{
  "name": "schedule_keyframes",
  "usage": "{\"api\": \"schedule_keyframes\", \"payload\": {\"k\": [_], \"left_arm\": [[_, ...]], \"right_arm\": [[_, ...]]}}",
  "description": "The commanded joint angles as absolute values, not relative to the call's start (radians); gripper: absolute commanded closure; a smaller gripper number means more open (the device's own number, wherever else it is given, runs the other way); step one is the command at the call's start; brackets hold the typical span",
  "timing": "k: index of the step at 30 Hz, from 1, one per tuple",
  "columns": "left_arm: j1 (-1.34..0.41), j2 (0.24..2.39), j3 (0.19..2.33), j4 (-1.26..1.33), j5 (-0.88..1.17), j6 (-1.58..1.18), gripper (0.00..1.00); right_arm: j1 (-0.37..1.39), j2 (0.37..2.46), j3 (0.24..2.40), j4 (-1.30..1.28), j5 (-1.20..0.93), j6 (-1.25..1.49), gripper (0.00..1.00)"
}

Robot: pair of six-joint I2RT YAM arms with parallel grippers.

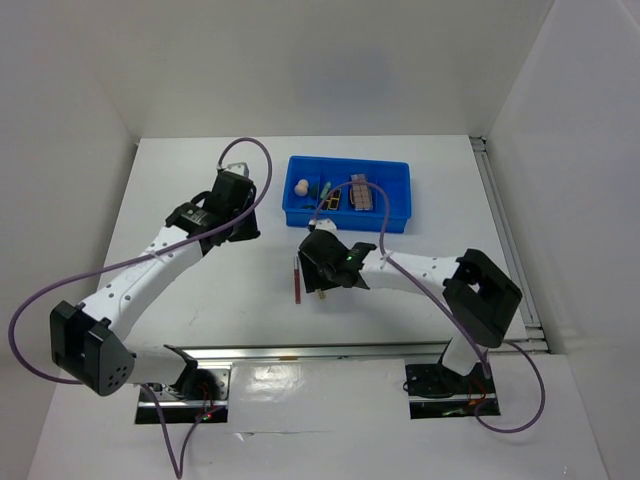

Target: Organize the makeup

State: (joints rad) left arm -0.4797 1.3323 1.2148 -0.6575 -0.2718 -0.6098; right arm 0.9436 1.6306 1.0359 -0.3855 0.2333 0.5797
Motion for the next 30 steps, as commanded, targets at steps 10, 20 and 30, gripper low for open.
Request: {"api": "schedule_keyframes", "payload": {"k": [10, 20, 30], "left_arm": [[-0.466, 1.304, 1.177, -0.63, -0.267, -0.621, 0.64], [-0.436, 1.327, 1.212, -0.63, -0.268, -0.601, 0.64], [-0.426, 1.336, 1.189, -0.597, -0.227, -0.58, 0.61]], "right_arm": [[0.888, 1.776, 1.015, -0.195, 0.256, 0.571, 0.57], [0.949, 1.663, 1.036, -0.342, 0.365, 0.549, 0.99], [0.861, 1.396, 1.183, -0.615, 0.449, 0.569, 0.99]]}}
